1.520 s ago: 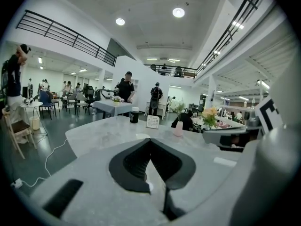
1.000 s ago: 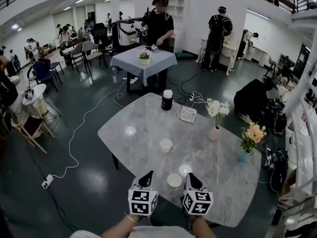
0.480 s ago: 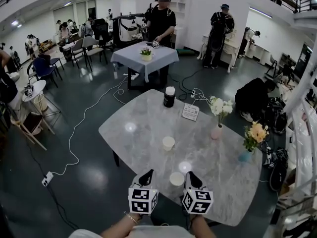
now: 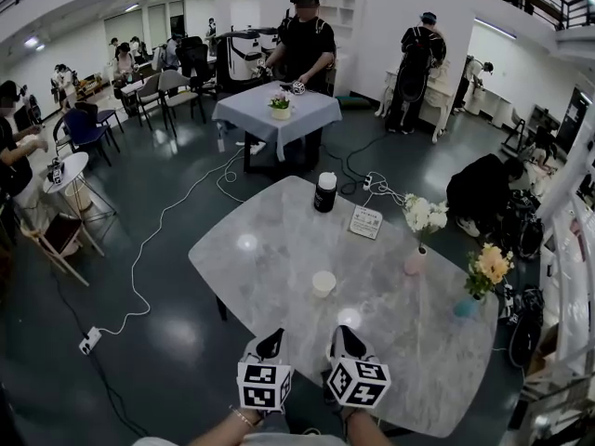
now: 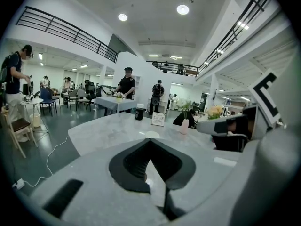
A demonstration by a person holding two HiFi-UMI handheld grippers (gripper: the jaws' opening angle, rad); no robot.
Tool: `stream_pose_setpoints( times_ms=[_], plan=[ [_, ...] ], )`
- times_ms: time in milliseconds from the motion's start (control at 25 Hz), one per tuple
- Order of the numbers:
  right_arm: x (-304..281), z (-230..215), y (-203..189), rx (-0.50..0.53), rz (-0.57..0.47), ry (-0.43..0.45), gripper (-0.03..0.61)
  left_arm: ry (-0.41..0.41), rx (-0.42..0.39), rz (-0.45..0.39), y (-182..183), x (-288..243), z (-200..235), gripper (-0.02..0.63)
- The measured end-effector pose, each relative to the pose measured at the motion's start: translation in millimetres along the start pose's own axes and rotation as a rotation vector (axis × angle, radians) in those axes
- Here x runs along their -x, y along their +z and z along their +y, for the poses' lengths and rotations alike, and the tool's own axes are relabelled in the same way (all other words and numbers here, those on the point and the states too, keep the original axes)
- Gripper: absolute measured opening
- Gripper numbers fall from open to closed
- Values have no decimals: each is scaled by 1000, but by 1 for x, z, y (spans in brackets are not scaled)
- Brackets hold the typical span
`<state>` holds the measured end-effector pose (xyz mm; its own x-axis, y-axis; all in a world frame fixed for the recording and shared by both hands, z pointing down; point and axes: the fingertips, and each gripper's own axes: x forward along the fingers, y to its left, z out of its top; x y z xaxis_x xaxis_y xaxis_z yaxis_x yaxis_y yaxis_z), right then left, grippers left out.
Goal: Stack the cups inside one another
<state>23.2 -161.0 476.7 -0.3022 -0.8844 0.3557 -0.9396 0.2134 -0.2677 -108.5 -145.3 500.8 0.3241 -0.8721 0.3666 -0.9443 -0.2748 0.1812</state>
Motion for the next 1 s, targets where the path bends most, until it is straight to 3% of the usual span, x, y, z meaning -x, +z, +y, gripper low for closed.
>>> stream_pose_setpoints(
  times_ms=[400,840,1000],
  plan=[
    [-76,35,-18,-59,-27,-115,15,4,-37,54,-1,-42,59,-3],
    [-151,2,-59,-83,56,-258,20,-65,-57,119,-20,-116,99,-3],
    [-173,-11,-66,-75,79,-303,101,-76,-46,133,-25,-135,107,-3]
  ],
)
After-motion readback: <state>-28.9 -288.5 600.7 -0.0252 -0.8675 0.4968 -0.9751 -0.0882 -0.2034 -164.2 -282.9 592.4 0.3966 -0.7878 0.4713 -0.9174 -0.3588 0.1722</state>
